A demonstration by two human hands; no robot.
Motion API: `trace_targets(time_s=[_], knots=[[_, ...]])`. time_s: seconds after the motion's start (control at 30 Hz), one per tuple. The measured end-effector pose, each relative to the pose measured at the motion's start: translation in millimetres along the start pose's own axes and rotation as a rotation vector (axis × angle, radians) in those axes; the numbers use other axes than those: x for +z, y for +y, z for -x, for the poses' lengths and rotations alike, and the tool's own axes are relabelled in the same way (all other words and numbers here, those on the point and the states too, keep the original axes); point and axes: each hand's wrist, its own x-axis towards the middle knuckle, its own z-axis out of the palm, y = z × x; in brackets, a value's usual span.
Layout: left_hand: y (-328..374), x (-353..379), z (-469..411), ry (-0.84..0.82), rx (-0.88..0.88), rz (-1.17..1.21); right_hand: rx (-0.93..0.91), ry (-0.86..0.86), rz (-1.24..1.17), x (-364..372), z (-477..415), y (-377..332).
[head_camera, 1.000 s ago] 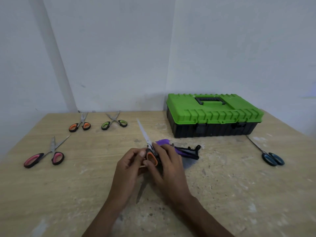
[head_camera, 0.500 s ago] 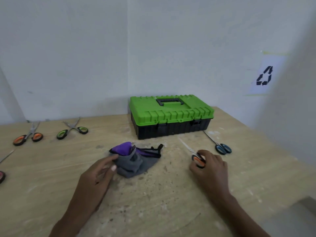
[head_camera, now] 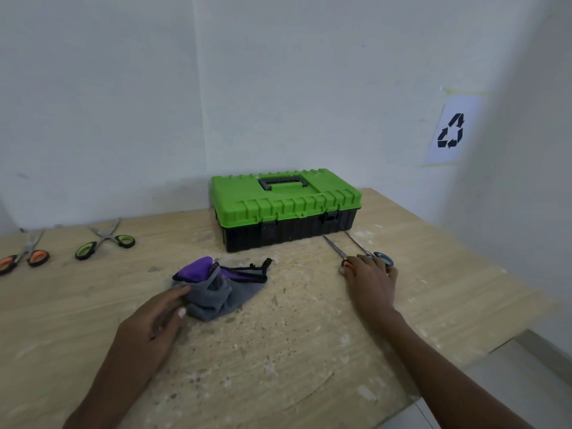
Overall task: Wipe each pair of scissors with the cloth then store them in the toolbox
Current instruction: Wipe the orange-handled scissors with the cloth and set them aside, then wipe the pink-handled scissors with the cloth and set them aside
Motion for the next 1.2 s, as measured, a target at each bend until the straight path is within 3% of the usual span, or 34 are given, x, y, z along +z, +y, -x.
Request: trace_targets(time_s=[0.5,0.73,0.93,1.07,1.2], knots=[[8.9,-0.1,2.0,0.003,-0.042,-0.043,0.029,-0.009,-0.059,-1.7,9.5,-11.0],[7.6,-5.5,1.6,0.083,-0.068,0.005,-0.392,0.116,-0.451,-2.9,50.1,-105.2],[14.1,-19.7,8.2,0.148,-0.153,0.025,-0.705,0.036,-0.626,-1.7,74.6,-204.9],[0.0,-48.7,11.8,0.172,-0.143,-0.063,-0.782,-0.005,-0.613,9.9,91.0,-254.1],[-22.0,-91.8,13.3,0.218,-0.171,-0.314,-0.752,-0.04,-0.552,23.8,104.3,-286.9]])
